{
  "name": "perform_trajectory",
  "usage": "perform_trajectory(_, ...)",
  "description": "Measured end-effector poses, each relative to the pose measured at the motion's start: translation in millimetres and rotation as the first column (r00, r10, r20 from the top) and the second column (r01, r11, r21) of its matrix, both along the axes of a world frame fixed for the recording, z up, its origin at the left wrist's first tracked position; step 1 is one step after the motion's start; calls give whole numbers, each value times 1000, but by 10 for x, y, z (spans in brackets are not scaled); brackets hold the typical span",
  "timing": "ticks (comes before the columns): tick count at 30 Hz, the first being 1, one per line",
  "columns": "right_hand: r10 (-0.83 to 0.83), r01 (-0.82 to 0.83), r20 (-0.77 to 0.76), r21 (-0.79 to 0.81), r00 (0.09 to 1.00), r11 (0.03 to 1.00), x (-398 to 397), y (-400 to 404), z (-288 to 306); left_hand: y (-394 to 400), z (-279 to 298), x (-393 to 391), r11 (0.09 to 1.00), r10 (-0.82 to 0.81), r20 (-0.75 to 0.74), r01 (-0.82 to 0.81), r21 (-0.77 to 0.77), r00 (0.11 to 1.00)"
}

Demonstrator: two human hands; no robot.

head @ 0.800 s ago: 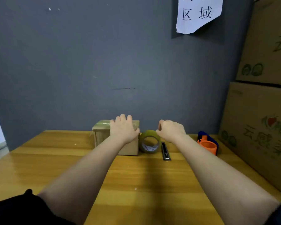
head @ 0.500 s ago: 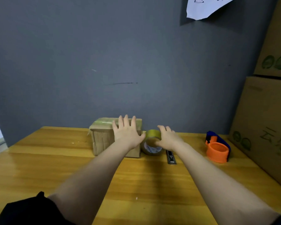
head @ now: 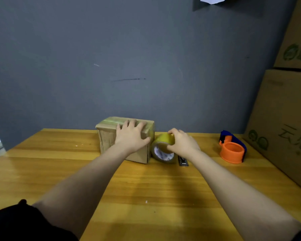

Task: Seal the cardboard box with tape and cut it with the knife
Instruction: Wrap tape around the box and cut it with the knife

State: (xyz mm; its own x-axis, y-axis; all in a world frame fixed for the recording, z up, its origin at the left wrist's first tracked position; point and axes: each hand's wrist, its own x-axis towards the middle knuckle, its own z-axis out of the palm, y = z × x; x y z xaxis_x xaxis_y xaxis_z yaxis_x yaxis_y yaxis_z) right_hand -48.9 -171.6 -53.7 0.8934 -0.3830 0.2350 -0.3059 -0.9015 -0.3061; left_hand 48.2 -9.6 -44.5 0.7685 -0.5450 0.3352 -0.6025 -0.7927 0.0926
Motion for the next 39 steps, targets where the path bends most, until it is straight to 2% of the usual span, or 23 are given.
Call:
perform_trajectory(4,8,-7,14,-31,1000,999,-264,119,-29,126,31,-29,989,-149,-65,149,-7,987)
perform_trajectory(11,22,-23,40,24,999,999,-662,392,-95,257,41,-162,968,-249,-133,246,-39,959)
perform_trajectory(17,19,-25,64,92,998,995,-850,681,-148,380,-7,-180,913,-399,-139,379,-150,906)
perform_trajectory(23,35,-62,127,219,991,974,-908,892,-247,466,77,-199,863,-504,-217,476,-171,836)
perform_trajectory(32,31,-78,151,320,988,944,-1100,1042,-313,528,152,-274,838,-543,-290,532,-123,788)
perform_trajectory(35,35,-89,163,333,986,939,-1135,1074,-325,506,143,-326,826,-560,-352,537,-172,750)
perform_trajectory(39,22,-81,173,344,985,936,-1143,1100,-345,460,79,-366,832,-554,-367,480,-279,747)
